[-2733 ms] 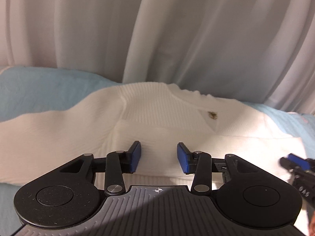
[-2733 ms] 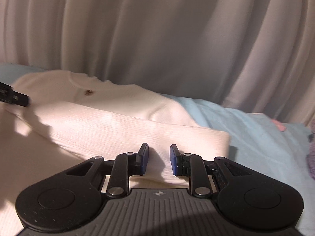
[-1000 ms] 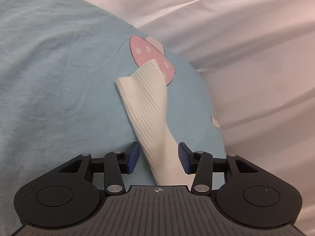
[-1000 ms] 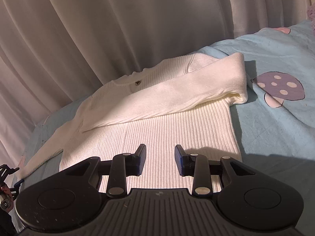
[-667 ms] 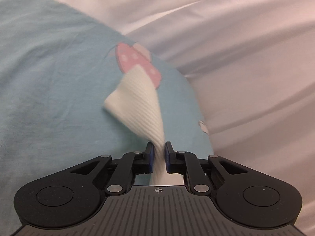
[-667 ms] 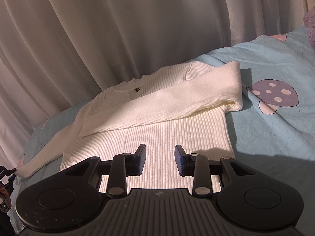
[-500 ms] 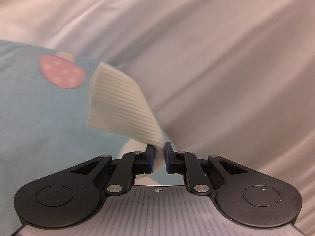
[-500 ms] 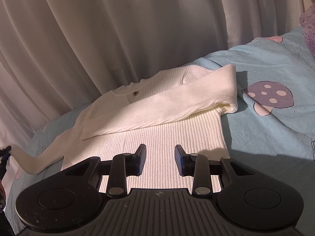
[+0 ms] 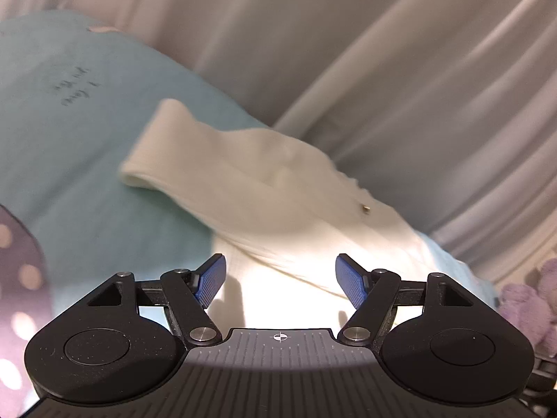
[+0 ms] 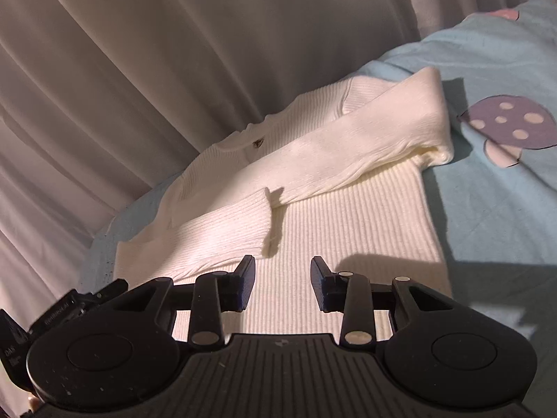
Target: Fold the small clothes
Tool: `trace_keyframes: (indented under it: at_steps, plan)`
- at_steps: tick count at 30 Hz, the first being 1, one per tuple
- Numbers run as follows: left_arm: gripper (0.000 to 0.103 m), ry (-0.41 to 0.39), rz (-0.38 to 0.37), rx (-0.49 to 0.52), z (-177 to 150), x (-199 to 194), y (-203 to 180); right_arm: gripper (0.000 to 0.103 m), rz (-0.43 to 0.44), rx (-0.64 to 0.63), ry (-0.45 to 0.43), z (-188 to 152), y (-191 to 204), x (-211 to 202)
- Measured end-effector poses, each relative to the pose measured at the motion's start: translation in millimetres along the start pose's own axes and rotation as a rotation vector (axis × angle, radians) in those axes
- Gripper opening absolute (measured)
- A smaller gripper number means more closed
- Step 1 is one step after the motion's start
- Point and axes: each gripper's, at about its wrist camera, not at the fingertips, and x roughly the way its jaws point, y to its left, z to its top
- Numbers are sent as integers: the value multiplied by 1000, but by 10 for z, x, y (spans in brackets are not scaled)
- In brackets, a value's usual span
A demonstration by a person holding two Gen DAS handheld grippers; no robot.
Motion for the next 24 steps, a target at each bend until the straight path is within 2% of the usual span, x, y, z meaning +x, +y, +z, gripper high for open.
trace_keyframes:
  at_steps: [3,6,9,12,13,17,20,22,24]
  plan:
    - [76,-45,119,-30,169,-55,253,38,8,-7,5,95,67,242]
    - [78,-74,140,-83,169,-158,376,38,-14,-59,23,165,184,499]
    - [78,-75,169,-61,170,-148,394,37,-41,-148,19,168,334,692]
    - [78,-74,183,-25,146,-108,360,6,-40,-235,22,154,482,764]
    - [78,-72,182,-19,142,-94,350,5,-33,-262,15,151,531,750]
    - [78,-65,163,19,162,-26,270,5,-92,-428,-190,274,734,393]
    - [78,-61,157,72,190,50,163,5,-222,-466,-293,456,604,226]
    - [78,-61,149,111,200,96,79,6,-289,-414,-279,610,349,214]
    - [78,-60,139,146,201,156,2,7,-300,-354,-235,701,128,239]
